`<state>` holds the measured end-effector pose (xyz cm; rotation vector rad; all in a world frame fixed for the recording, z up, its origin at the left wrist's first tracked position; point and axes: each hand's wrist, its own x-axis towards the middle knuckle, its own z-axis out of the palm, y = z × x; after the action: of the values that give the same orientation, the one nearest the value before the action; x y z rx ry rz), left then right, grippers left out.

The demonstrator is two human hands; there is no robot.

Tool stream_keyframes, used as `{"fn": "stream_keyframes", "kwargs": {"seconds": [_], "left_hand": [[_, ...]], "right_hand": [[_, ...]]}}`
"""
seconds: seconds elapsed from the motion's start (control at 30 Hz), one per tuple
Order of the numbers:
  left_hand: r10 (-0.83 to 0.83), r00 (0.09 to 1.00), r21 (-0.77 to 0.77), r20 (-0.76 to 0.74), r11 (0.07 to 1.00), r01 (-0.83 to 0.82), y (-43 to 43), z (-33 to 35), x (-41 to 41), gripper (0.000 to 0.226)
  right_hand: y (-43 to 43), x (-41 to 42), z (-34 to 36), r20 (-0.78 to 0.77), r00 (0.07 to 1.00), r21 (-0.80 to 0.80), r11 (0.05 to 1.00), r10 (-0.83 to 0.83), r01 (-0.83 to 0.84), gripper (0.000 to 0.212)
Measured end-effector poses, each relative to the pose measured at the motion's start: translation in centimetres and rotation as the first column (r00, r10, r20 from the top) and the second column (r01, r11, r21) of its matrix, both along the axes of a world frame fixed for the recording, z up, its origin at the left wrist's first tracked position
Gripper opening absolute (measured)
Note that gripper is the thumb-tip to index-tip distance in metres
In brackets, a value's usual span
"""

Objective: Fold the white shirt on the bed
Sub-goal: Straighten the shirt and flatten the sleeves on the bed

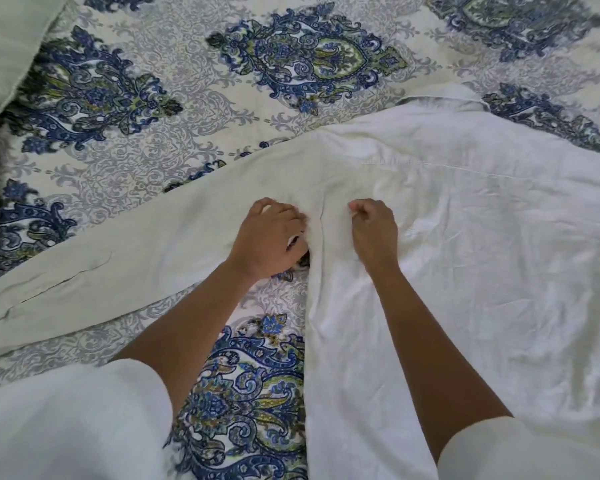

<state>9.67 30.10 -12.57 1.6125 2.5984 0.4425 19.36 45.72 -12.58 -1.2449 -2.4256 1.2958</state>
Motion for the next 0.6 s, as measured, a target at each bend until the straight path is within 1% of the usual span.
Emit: {"fn": "stream_keyframes", "kwargs": {"seconds": [0.07,0.1,0.13,0.17,0.2,0.23,0.27,0.33,0.37,0.4,0.43,0.47,0.5,0.53,0.57,0.6], "left_hand": [[0.069,0.998,0.047,0.001,0.997,-0.069,1.2,0.3,-0.8,0.039],[0.092,0.995,0.022,0.03,0.995,-0.093,2.2,0.3,-1.3,0.044],[0.102,0.993,-0.053,0.065,0.994,-0.099,3.2,0.1,-1.9,0.051],[0.118,0.99,-0.152,0.078,0.983,-0.105,3.9,-0.5,-2.5,0.056],[0.139,0.988,-0.249,0.069,0.961,-0.118,4.0,-1.3,-3.1,0.058],[0.175,0.984,-0.313,0.044,0.937,-0.153,3.6,-2.2,-3.9,0.059],[0.222,0.975,-0.341,0.015,0.918,-0.204,2.7,-2.9,-4.5,0.06],[0.324,0.945,-0.347,-0.054,0.881,-0.322,0.4,-3.1,-5.3,0.062],[0.353,0.933,-0.334,-0.075,0.872,-0.357,-0.2,-2.8,-5.4,0.064],[0.342,0.937,-0.314,-0.077,0.883,-0.348,-0.1,-2.4,-5.4,0.066],[0.288,0.954,-0.295,-0.081,0.907,-0.299,0.6,-2.2,-5.4,0.068],[0.216,0.973,-0.283,-0.086,0.931,-0.231,1.7,-2.3,-5.3,0.069],[0.16,0.984,-0.275,-0.077,0.945,-0.175,3.0,-2.5,-5.3,0.069],[0.146,0.988,-0.275,-0.053,0.949,-0.155,4.0,-2.7,-5.4,0.069],[0.156,0.987,-0.29,-0.037,0.944,-0.16,4.6,-3.0,-5.6,0.07],[0.167,0.985,-0.301,-0.04,0.938,-0.171,4.8,-3.1,-5.9,0.071]], "right_hand": [[0.2,-1.4,-0.5,-0.002,0.992,0.188,0.974,0.127,-0.124,0.036],[0.3,-2.3,-0.8,0.022,0.98,0.251,0.948,0.198,-0.198,0.04],[0.5,-3.2,-1.2,0.081,0.958,0.303,0.909,0.273,-0.285,0.044],[0.8,-3.8,-1.6,0.183,0.922,0.342,0.857,0.341,-0.385,0.047],[1.3,-4.1,-2.2,0.294,0.879,0.373,0.802,0.374,-0.466,0.049],[2.1,-4.0,-2.9,0.386,0.849,0.4,0.764,0.36,-0.506,0.051],[2.9,-3.3,-3.4,0.449,0.841,0.421,0.759,0.302,-0.497,0.052],[4.2,-2.1,-3.6,0.515,0.848,0.425,0.82,0.129,-0.383,0.053],[4.4,-2.1,-3.5,0.529,0.846,0.417,0.847,0.069,-0.33,0.054],[4.1,-2.6,-3.4,0.519,0.853,0.421,0.856,0.044,-0.3,0.055],[3.6,-3.5,-3.3,0.49,0.869,0.448,0.837,0.064,-0.314,0.058],[3.0,-4.7,-3.3,0.458,0.879,0.472,0.801,0.135,-0.369,0.063],[2.4,-5.6,-3.3,0.437,0.867,0.472,0.759,0.24,-0.448,0.068],[2.1,-6.2,-3.4,0.422,0.844,0.459,0.724,0.331,-0.514,0.069],[2.1,-6.3,-3.6,0.413,0.829,0.453,0.704,0.377,-0.546,0.069],[2.5,-6.1,-3.8,0.396,0.834,0.461,0.703,0.384,-0.542,0.067]]}}
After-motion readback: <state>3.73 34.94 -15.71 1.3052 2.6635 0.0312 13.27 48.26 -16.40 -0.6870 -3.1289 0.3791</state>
